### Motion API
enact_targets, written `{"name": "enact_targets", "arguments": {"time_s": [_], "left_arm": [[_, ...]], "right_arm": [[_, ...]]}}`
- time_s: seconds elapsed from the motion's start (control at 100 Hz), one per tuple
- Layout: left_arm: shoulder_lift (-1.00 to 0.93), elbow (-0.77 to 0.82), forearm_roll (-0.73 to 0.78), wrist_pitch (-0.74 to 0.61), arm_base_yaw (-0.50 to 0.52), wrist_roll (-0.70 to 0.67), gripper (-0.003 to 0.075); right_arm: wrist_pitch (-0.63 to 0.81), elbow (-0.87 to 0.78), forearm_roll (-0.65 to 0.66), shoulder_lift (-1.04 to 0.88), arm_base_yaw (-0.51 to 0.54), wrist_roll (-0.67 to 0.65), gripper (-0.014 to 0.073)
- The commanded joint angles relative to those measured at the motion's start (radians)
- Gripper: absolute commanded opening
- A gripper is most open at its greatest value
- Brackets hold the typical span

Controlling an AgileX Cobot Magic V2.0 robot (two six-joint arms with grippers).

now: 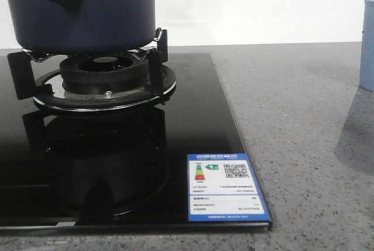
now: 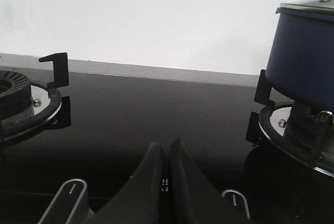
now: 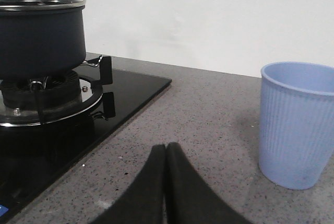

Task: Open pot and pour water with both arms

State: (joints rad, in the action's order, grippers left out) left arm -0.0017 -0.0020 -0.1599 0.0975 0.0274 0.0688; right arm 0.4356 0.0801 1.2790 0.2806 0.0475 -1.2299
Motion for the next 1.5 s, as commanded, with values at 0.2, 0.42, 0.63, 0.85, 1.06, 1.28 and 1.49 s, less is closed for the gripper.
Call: {"name": "enact_targets", "arguments": {"time_s": [0.2,0.42,0.63,0.85,1.06,1.28,1.49], "left_arm": [[-0.027,0.015,-0.009,-0.066,0.003,-0.013,-0.0016],[-0.027,0.015,-0.009,-0.066,0.003,-0.013,-0.0016],[-0.027,0.015,-0.009,-0.066,0.003,-0.013,-0.0016],[-0.027,0.015,-0.009,-0.066,0.003,-0.013,-0.0016],[-0.027,0.015,-0.009,-0.066,0.003,-0.013,-0.0016],[-0.027,0.015,-0.009,-0.066,0.003,-0.013,-0.0016],[-0.025,0.015,-0.009,-0.066,0.003,-0.013,-0.0016]], "right_arm": [[-0.004,0.024,-0.026,0.006,0.000,-0.001,-0.0062],[-0.105,0.020,-0.051,0.003,0.000,0.001,-0.0062],[-0.144,0.020,-0.536,0.011,-0.004,0.481,-0.0062],[-0.351,0.020,-1.279,-0.017,-0.031,1.205,-0.0062],[-0.399,-0.005,-1.333,-0.119,-0.031,1.323,-0.0062],[-0.436,-0.108,-1.307,-0.283,-0.031,1.297,-0.0062],[-0.529,-0.106,-1.268,-0.311,-0.031,1.268,-0.0062]]}}
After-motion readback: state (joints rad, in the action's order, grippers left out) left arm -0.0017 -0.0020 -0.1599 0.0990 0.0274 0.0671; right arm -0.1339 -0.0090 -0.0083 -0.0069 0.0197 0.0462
